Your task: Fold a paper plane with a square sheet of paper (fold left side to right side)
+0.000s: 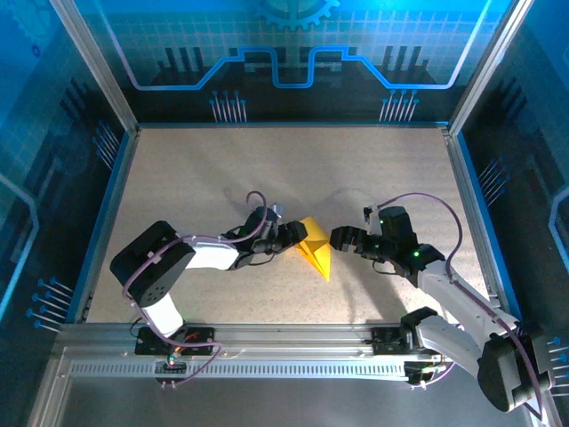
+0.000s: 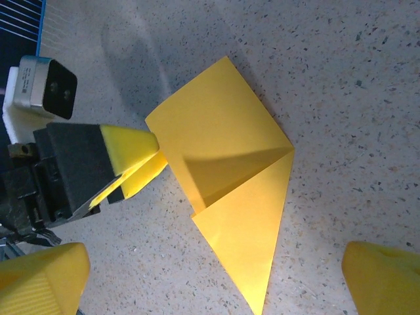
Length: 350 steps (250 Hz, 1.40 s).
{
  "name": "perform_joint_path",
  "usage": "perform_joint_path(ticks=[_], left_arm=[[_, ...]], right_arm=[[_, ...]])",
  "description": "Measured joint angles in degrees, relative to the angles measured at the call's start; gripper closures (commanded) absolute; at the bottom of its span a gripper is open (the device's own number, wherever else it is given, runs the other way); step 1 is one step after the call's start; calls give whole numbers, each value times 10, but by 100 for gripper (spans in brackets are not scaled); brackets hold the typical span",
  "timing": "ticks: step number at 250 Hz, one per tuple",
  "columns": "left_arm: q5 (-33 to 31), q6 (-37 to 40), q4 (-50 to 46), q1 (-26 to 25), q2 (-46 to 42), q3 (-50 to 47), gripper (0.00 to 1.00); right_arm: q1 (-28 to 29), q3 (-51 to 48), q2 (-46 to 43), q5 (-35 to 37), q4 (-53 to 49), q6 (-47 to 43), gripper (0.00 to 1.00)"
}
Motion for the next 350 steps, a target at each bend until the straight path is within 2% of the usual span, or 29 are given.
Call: perform_joint_path(ticks=[49, 152, 205, 268, 350], left_arm=[[-2, -12, 9, 0, 35, 18, 47], [-8, -7, 14, 0, 60, 35, 86], [-11, 16, 0, 0, 43, 35, 98], [7, 54, -14, 19, -29, 33, 100], [117, 135, -36, 104, -131, -5, 100]], right_arm=[[-1, 0, 0, 0, -1, 0, 1], [-3, 0, 0, 0, -7, -5, 1], [-9, 0, 0, 0, -14, -12, 1], [-12, 1, 0, 0, -27, -21, 1], [-15, 2, -7, -17, -24, -21, 1]])
